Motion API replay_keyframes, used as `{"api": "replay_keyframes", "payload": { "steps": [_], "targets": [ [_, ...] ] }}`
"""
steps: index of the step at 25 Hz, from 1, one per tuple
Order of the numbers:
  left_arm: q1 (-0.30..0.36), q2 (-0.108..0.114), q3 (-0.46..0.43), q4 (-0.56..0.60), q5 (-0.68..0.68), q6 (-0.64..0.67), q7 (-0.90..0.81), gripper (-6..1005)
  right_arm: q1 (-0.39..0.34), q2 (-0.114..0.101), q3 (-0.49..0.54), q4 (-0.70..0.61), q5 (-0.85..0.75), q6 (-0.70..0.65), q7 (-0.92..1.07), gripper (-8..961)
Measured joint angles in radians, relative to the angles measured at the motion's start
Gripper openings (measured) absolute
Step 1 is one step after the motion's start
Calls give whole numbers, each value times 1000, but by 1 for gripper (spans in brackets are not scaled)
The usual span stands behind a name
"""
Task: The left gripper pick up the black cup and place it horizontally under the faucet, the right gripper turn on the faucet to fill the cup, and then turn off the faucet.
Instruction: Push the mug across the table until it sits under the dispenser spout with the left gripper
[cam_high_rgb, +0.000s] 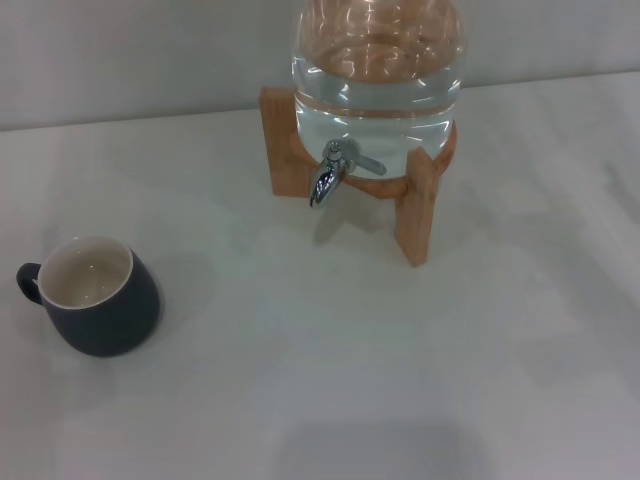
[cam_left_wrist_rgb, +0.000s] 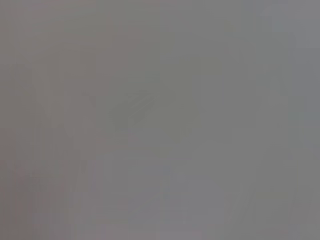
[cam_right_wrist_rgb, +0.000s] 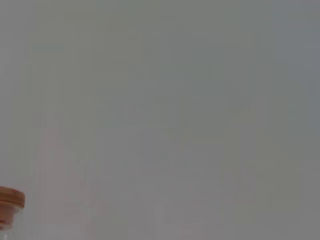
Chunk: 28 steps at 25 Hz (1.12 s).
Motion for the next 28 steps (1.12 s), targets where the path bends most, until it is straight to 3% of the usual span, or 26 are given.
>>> {"api": "replay_keyframes", "payload": {
  "steps": [20, 28],
  "targets": [
    [2, 0, 2, 1, 47, -3, 0, 889, 10, 0, -18, 1, 0, -5, 1, 862],
    [49, -5, 3, 2, 125, -5, 7, 890, 9, 0, -42, 0, 0, -1, 2, 862]
  ]
}}
